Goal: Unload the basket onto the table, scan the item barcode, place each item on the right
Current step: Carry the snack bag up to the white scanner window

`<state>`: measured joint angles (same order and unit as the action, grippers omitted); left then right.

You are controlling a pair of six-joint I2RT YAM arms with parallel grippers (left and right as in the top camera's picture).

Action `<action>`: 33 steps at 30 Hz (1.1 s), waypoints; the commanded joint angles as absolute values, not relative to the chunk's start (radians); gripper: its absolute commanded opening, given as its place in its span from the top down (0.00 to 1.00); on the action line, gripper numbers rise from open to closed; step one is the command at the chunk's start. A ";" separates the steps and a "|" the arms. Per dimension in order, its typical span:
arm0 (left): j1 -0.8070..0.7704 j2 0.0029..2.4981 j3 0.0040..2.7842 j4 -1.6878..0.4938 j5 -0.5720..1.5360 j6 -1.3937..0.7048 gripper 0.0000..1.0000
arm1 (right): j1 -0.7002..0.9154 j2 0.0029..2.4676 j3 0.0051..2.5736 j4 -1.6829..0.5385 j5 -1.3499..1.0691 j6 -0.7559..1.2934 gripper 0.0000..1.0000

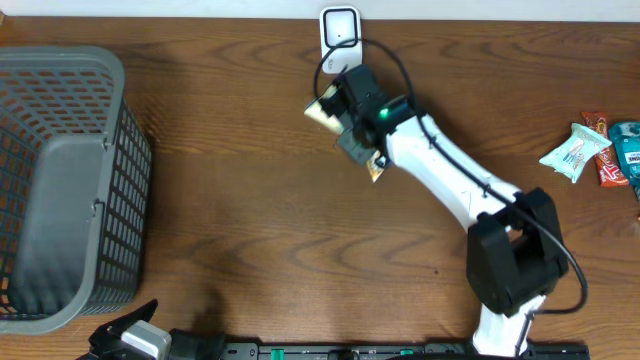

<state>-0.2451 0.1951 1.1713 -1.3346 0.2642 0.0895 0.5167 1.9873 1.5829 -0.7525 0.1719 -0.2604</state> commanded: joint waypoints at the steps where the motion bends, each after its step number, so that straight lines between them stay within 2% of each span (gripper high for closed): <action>1: -0.245 0.192 1.175 -1.332 0.276 0.093 0.02 | 0.462 2.086 1.721 -0.759 0.234 -0.222 0.99; 8: -0.244 0.192 1.175 -1.332 0.276 0.093 0.02 | 0.427 2.367 2.132 -0.879 0.275 -0.317 0.99; 16: -0.244 0.192 1.175 -1.332 0.276 0.093 0.02 | 0.429 2.682 2.590 -0.892 0.502 -0.416 0.99; 23: -0.244 0.192 1.175 -1.332 0.276 0.093 0.02 | 0.419 2.716 2.630 -0.787 0.562 -0.450 0.99; 33: -0.244 0.192 1.175 -1.332 0.276 0.093 0.02 | 0.410 2.716 2.629 -0.864 0.507 -0.440 0.99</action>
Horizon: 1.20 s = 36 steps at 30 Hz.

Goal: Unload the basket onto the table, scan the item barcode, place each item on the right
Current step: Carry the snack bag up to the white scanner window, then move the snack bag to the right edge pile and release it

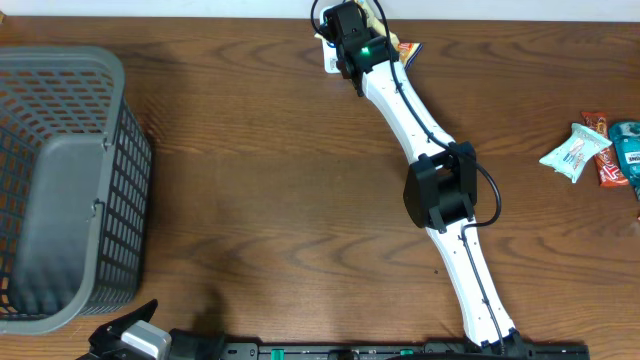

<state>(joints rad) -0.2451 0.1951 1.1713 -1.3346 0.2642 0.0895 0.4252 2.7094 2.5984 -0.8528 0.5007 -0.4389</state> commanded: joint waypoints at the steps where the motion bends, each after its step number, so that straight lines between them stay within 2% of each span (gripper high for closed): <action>1: -0.244 0.192 1.175 -1.332 0.276 0.093 0.02 | 0.408 2.716 2.629 -0.876 0.516 -0.426 0.99; 7: -0.245 0.192 1.175 -1.332 0.276 0.093 0.02 | 0.376 2.672 2.632 -1.050 0.592 -0.267 0.99; 10: -0.244 0.192 1.175 -1.332 0.276 0.093 0.02 | 0.335 2.624 2.632 -1.212 0.646 -0.093 0.99; 16: -0.244 0.192 1.175 -1.332 0.276 0.093 0.02 | 0.173 2.597 2.623 -1.502 0.516 0.234 0.99; 20: -0.244 0.192 1.175 -1.332 0.276 0.093 0.02 | 0.029 2.613 2.548 -1.477 0.403 0.250 0.99; 27: -0.244 0.192 1.175 -1.332 0.277 0.093 0.02 | -0.172 2.615 2.384 -1.358 0.409 0.216 0.99; 36: -0.244 0.192 1.175 -1.332 0.277 0.093 0.02 | -0.349 2.612 2.372 -1.355 0.408 0.199 0.99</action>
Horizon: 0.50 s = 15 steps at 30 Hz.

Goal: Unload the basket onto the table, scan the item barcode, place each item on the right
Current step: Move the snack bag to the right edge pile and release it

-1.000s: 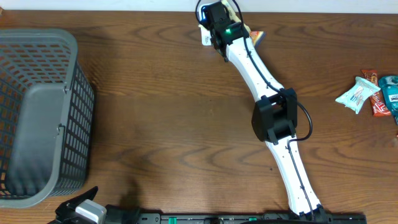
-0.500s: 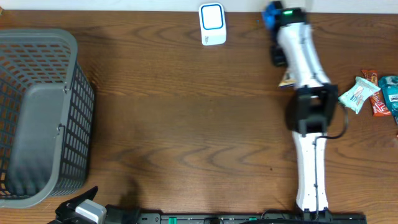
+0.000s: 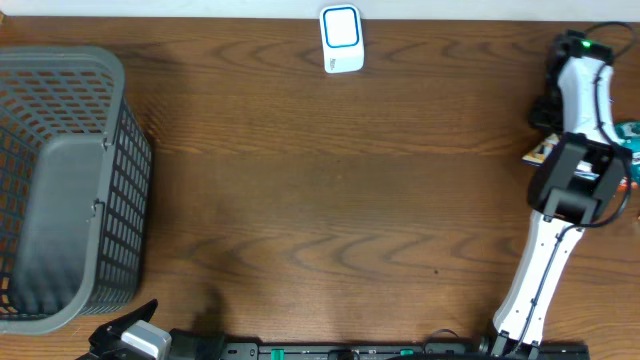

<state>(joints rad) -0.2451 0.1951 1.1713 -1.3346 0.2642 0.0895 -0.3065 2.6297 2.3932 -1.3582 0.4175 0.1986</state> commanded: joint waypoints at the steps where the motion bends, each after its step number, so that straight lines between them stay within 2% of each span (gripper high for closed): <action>1: -0.244 0.192 1.175 -1.332 0.277 0.093 0.02 | -0.360 2.610 2.372 -1.356 0.404 0.182 0.99; 2: -0.244 0.192 1.175 -1.332 0.276 0.093 0.02 | -0.366 2.608 2.372 -1.357 0.394 0.163 0.88; 3: -0.244 0.192 1.175 -1.332 0.276 0.093 0.02 | -0.371 2.602 2.374 -1.357 0.369 0.160 0.62; 4: -0.244 0.192 1.175 -1.332 0.276 0.093 0.02 | -0.373 2.594 2.376 -1.354 0.330 0.160 0.22; 5: -0.244 0.192 1.175 -1.332 0.276 0.093 0.02 | -0.374 2.582 2.378 -1.351 0.289 0.160 0.01; 15: -0.244 0.192 1.175 -1.332 0.277 0.093 0.02 | -0.301 2.245 2.391 -1.367 0.217 0.236 0.01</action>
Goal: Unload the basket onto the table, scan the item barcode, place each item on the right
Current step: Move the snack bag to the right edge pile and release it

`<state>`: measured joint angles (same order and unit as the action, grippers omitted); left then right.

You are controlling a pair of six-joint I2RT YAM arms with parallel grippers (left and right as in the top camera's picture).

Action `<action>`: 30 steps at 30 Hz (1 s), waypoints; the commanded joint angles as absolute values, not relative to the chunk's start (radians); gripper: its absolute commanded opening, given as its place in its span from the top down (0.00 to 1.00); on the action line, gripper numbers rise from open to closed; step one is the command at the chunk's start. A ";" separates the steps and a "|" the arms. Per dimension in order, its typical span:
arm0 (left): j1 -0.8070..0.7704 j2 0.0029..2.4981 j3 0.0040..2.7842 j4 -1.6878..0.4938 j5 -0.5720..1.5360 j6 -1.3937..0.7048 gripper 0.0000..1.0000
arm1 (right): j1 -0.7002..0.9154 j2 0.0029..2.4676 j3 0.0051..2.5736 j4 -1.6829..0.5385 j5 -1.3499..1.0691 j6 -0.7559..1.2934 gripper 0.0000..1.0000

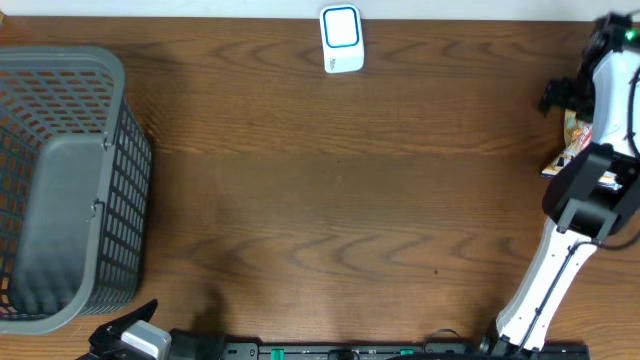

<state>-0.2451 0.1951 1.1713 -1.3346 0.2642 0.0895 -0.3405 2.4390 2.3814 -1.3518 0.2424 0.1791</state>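
The white barcode scanner [341, 38] with its blue-framed window stands at the table's back edge, with nothing over it. My right arm reaches up along the far right side, and its gripper [560, 98] hangs dark beside the white link. Just below it a gold and white packet [571, 138] shows partly from under the arm. Whether the fingers hold the packet is hidden. Only a part of my left gripper [128, 338] shows at the bottom left edge.
A grey mesh basket [110, 90] fills the left end of the table. The wooden tabletop [330, 200] spreads between basket and right arm. The right arm covers the far right strip of the table.
The right gripper and the gold packet have shifted a little further right and toward the back, now partly under the arm. Scanner, basket and left arm have not moved.
The right gripper held the gold packet just in front of the scanner. Then it was right over the scanner with the packet. Then it was at the far right of the table with the packet below it, and now slightly further right.
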 commanded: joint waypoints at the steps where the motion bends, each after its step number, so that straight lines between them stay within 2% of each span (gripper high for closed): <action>1: -0.244 0.192 1.175 -1.332 0.276 0.093 0.02 | -0.288 2.199 2.391 -1.378 0.209 0.243 0.01; 9: -0.244 0.192 1.175 -1.332 0.276 0.093 0.02 | -0.160 1.834 2.390 -1.425 0.144 0.242 0.01; 15: -0.244 0.192 1.175 -1.332 0.277 0.093 0.02 | -0.099 1.655 2.390 -1.426 0.144 0.242 0.01; 30: -0.245 0.192 1.175 -1.332 0.277 0.093 0.02 | -0.097 1.422 2.390 -1.465 0.144 0.242 0.01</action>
<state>-0.2451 0.1951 1.1713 -1.3346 0.2642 0.0898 -0.1032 1.4368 2.3924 -1.4574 0.1463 0.2279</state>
